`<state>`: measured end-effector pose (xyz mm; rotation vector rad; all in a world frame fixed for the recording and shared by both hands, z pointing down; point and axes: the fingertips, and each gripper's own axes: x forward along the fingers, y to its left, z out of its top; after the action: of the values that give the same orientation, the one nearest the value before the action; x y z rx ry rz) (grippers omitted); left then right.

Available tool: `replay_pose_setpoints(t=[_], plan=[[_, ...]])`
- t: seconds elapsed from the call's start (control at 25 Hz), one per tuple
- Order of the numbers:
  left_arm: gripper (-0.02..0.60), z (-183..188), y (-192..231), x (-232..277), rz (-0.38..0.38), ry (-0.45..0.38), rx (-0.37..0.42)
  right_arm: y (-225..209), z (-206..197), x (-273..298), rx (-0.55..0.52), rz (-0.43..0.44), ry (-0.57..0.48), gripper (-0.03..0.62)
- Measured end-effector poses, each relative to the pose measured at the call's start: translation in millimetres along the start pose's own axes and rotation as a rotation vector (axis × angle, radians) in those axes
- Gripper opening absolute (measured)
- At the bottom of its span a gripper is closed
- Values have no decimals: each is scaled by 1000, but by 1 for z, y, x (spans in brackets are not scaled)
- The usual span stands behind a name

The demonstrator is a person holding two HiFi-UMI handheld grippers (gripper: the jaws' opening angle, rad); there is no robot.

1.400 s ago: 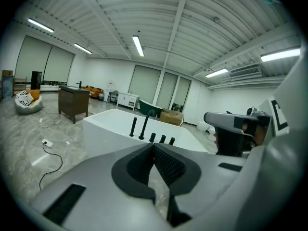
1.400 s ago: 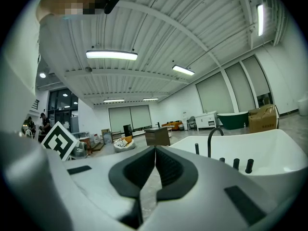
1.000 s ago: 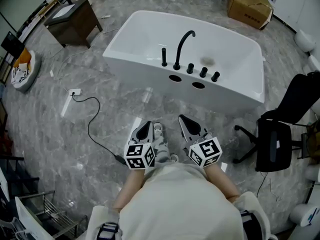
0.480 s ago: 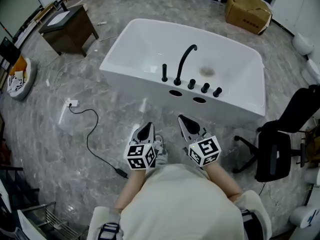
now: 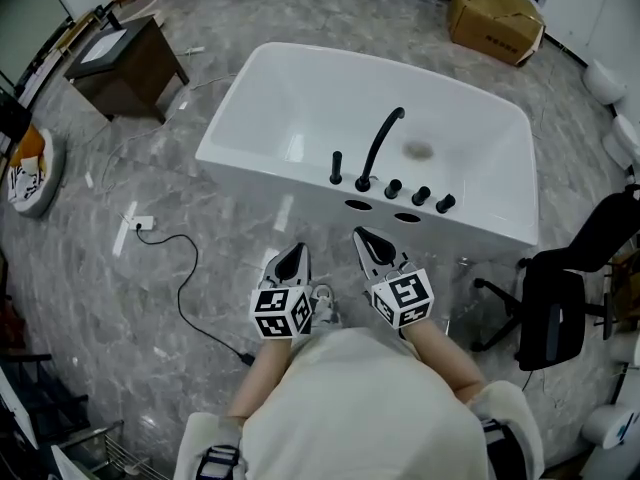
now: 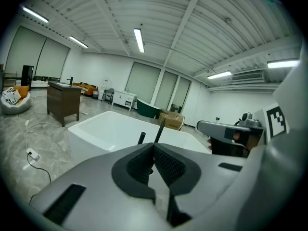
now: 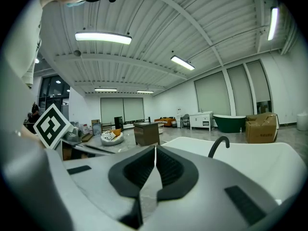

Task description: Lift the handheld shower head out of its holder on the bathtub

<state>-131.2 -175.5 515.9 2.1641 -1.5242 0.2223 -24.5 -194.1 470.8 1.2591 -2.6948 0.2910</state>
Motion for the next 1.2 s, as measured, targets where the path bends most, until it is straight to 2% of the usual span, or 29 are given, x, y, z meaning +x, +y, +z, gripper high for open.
replay_pose_setpoints(t=[0.32,0.76,0.8,0.88,1.2], plan=[[21,8,36,33,-22,49,-12,-29,-16,64,34,-37,43,21],[21,-3,73,65,-39,128,-50,-72,-72,150,106,-85,156,28],[20,-4,76,68,-37,136,-57,-78,-77,157,112,-92,166,40],[21,-8,80,74,-36,152,-67,-89,-89,171,124,-104,191,137],[21,-22,99,89,-26,205,-93,-126,-137,223,107,-158,290,190]])
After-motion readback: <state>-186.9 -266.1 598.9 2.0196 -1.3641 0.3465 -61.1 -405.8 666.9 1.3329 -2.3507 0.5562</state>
